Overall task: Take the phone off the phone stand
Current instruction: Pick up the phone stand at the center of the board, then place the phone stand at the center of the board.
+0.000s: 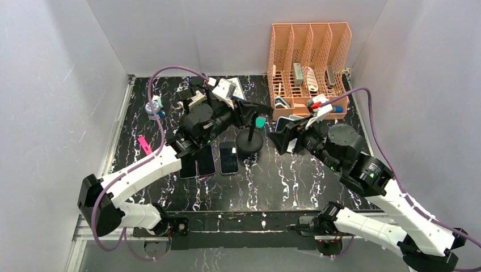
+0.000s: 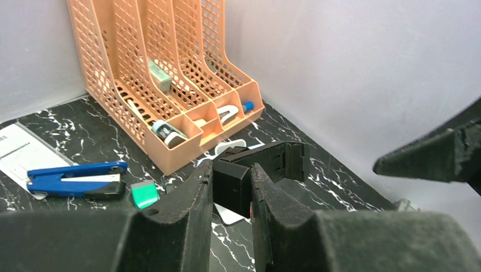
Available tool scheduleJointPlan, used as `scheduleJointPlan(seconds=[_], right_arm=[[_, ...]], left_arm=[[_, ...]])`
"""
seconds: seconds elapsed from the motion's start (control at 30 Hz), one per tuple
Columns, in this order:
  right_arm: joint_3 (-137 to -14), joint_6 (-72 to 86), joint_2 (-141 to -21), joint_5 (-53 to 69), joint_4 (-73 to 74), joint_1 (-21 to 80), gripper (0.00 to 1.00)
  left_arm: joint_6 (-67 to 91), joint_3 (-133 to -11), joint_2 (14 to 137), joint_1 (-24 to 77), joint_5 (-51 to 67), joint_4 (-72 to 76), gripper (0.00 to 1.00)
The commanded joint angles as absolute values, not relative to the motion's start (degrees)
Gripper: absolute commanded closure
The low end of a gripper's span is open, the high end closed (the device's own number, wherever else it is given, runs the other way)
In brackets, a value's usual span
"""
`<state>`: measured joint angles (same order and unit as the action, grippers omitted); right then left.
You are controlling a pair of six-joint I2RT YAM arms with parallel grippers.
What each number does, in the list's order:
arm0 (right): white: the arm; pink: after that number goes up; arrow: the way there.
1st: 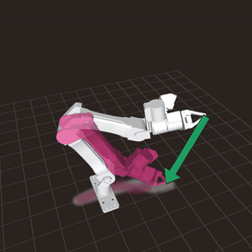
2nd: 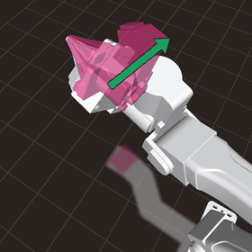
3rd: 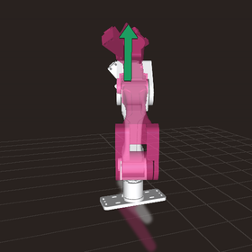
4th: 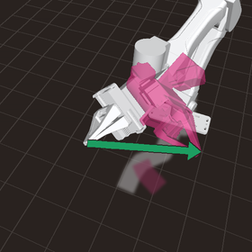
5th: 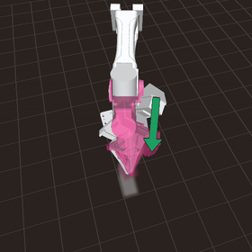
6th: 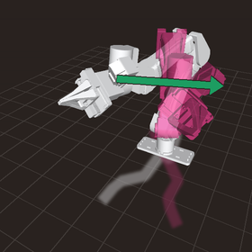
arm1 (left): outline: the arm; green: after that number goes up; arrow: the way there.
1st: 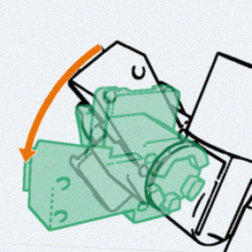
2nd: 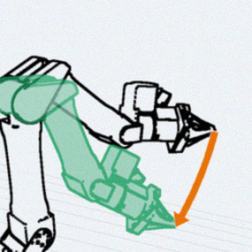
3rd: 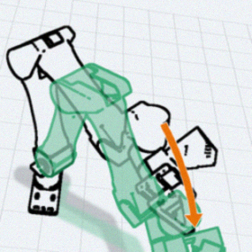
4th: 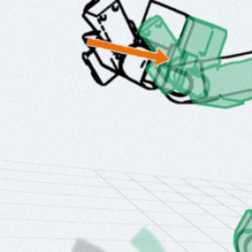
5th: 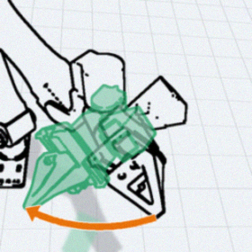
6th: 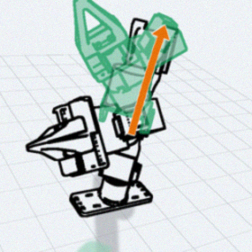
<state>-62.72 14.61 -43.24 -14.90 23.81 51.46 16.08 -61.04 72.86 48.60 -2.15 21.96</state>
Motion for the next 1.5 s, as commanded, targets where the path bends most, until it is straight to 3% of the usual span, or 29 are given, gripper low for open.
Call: scheduleJointPlan(seconds=[0.0, 0.3, 0.87, 1.37, 1.47], right_arm=[[-62.3, 13.6, -42.7, -15.7, 21.3, 51.7, 0.10], [-62.4, 12.7, -40.8, -16.2, 21.2, 51.7, 0.10], [-59.2, 11.1, -35.7, -16.8, 18.9, 51.7, 0.10], [-58.2, 9.7, -34.2, -17.2, 18.4, 51.7, 0.10], [-58.4, 9.7, -33.9, -17.4, 18.9, 51.7, 0.10]], left_arm=[[10.3, -65.9, 73.3, 48.5, -8.7, 29.3, 1.00], [4.6, -69.8, 77.8, 46.7, -16.2, 29.5, 1.00], [14.6, -69.7, 87.7, 35.2, -10.3, 37.5, 1.00], [18.9, -67.5, 90.0, 34.3, -8.5, 39.0, 1.00], [18.0, -66.3, 88.4, 34.3, -8.7, 37.2, 0.84]])
